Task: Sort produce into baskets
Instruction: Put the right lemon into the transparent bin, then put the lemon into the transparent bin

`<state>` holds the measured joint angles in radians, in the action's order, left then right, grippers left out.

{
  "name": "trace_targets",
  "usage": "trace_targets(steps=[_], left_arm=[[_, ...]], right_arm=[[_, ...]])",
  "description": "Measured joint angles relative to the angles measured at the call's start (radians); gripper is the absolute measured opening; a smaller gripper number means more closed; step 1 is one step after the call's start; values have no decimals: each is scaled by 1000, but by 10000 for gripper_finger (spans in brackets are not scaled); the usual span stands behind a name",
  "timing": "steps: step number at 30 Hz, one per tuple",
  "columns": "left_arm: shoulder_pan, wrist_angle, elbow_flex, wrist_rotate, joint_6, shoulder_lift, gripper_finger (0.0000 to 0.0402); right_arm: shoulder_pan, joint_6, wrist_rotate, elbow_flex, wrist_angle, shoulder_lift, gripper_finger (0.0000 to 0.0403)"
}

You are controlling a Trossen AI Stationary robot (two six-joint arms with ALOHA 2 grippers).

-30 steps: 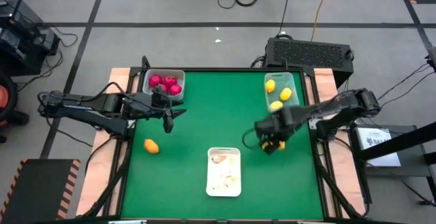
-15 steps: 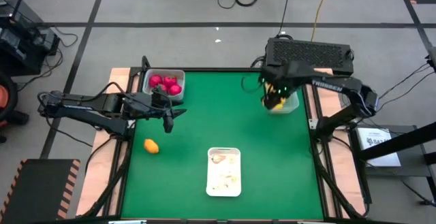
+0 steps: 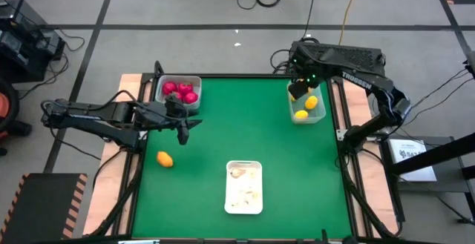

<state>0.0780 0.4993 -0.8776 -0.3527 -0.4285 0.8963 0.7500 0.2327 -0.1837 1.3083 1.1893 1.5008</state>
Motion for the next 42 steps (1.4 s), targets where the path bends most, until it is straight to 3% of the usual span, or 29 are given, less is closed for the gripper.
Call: trace_targets(steps=[7, 20, 27, 33, 39, 42], left_arm=[[0, 233, 0, 4, -142, 0, 171], [1, 282, 0, 39, -224, 0, 171], [3, 386, 0, 133, -290, 0, 171], [45, 476, 0, 229, -344, 0, 171], [160, 571, 15, 405, -353, 0, 171], [229, 570, 47, 427, -294, 0, 171]], right_arm=[[39, -62, 7, -6, -7, 57, 219], [55, -100, 6, -8, -11, 152, 249], [55, -113, 24, -8, -4, 146, 272], [39, -53, 233, -8, 5, 112, 279], [-62, 40, 264, -8, -30, 43, 279], [-133, 89, 265, -8, -70, 14, 279]])
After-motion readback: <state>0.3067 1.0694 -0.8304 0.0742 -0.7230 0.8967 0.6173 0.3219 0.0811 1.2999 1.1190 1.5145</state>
